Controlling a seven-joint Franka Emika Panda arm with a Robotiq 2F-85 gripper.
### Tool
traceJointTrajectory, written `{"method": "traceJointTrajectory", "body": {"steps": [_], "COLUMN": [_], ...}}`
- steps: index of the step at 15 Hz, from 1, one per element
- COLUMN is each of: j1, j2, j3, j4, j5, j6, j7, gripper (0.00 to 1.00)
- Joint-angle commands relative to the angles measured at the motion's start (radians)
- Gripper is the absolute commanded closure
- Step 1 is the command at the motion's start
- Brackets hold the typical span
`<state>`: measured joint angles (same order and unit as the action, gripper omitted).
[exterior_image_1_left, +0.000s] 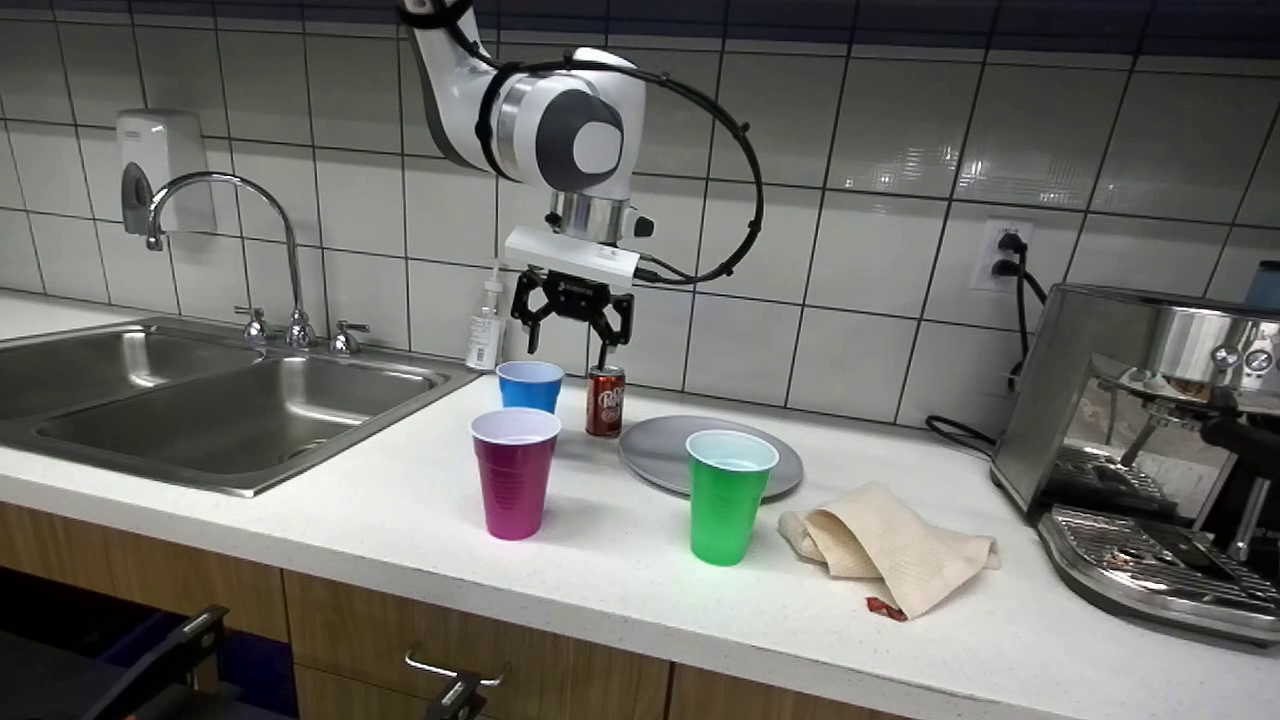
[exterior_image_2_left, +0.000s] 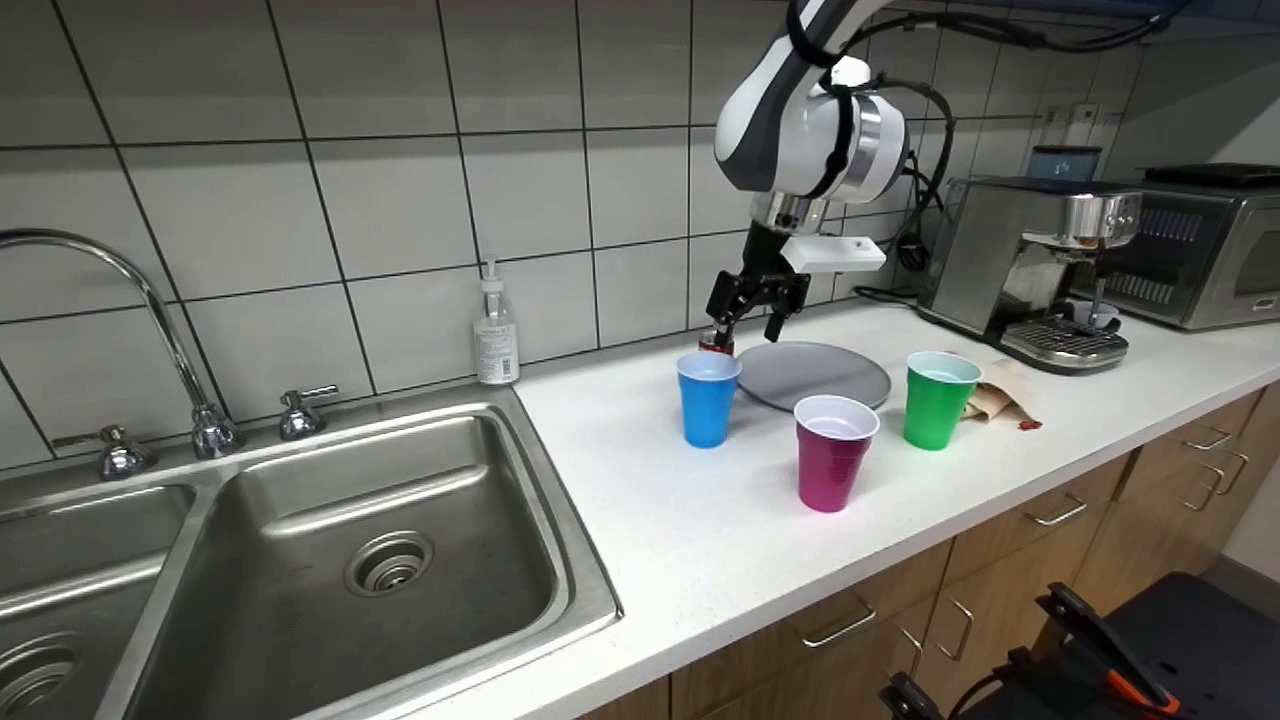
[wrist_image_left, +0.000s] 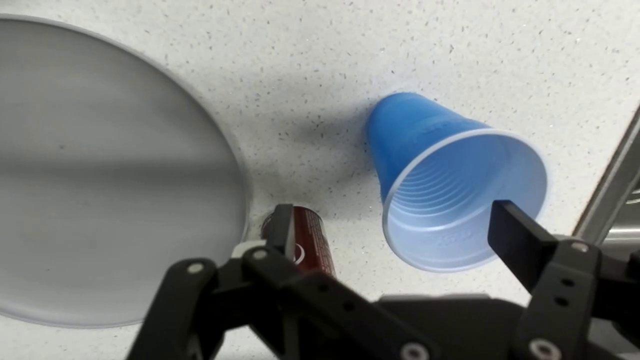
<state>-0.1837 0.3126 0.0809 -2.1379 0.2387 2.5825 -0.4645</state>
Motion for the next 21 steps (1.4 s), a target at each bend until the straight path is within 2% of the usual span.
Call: {"method": "traceJointTrajectory", "body": {"steps": [1,21], "j1": [0.003,0.005], "j2": [0.0,0.024], "j3": [-0.003,0.0], "j4": [0.001,0.022], "j5": [0.0,-0.003], "j6": [-0.002,-0.006], "j7": [0.001,0.001], "gripper": [0.0,0.0]}}
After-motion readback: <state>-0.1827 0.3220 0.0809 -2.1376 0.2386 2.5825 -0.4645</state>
